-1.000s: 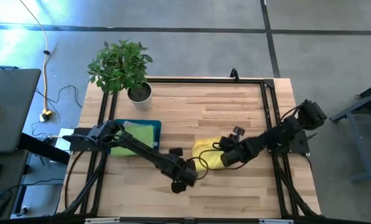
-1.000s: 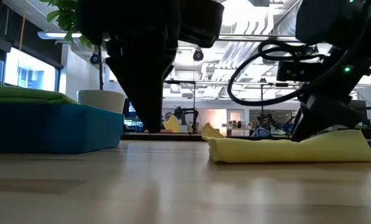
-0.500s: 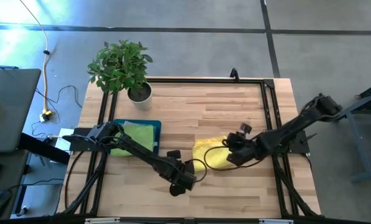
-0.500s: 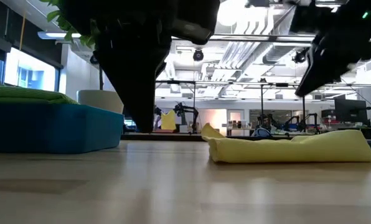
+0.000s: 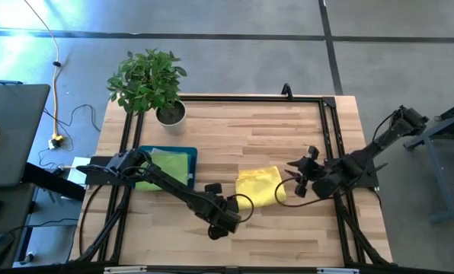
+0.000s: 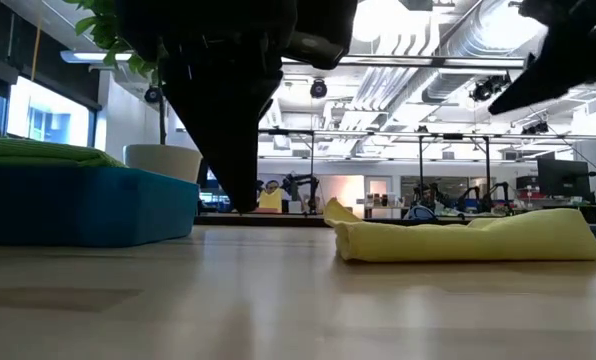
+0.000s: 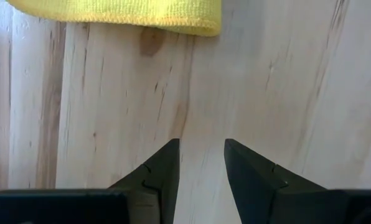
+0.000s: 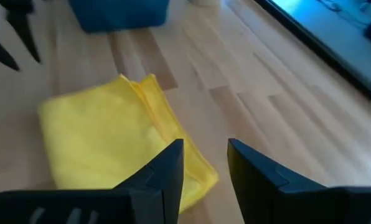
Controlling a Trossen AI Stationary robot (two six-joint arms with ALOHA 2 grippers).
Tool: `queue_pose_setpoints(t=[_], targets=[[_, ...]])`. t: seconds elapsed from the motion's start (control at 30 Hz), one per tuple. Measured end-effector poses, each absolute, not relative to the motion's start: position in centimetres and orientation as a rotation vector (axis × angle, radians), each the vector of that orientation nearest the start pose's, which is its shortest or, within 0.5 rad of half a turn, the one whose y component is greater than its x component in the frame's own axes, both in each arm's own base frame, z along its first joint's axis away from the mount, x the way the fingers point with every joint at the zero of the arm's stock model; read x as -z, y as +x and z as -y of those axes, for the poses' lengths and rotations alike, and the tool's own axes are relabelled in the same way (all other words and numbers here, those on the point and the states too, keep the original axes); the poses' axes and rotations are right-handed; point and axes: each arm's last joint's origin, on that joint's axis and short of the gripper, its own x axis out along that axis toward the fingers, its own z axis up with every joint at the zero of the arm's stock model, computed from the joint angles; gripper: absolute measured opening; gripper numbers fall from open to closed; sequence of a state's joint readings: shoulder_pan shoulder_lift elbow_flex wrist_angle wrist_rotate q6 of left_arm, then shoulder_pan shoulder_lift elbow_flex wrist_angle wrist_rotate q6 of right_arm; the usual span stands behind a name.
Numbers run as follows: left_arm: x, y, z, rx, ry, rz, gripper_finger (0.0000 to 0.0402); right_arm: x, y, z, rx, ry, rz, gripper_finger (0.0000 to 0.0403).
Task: Fold microfiber towels
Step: Stack the yellow microfiber towel on top of the green microfiber towel in the blue bin
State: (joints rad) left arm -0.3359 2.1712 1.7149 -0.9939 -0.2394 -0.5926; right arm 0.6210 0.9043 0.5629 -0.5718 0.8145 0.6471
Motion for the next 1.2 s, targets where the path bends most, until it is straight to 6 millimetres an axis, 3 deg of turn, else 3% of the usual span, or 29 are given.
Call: queue_pose_setpoints(t=[0.23, 0.73, 0.97, 1.2], targets=[[-17.2, 40.7, 13.3, -0.333, -0.085, -1.327, 0.0115, -19.1, 12.3, -6.2, 0.268, 0.097, -0.417, 0.0116], [-17.4, 42.3, 11.0, -0.347, -0.138, -1.242, 0.0115, -17.2, 10.2, -5.3, -0.056, 0.201, 0.021, 0.0116], [-17.7, 43.6, 10.2, -0.341, -0.200, -1.136, 0.0115, -17.1, 10.3, -4.9, -0.016, 0.126, 0.018, 0.0116], [-18.3, 45.0, 10.4, -0.348, -0.346, -0.978, 0.0115, -16.4, 10.4, -4.1, 0.218, 0.145, -0.026, 0.0116]])
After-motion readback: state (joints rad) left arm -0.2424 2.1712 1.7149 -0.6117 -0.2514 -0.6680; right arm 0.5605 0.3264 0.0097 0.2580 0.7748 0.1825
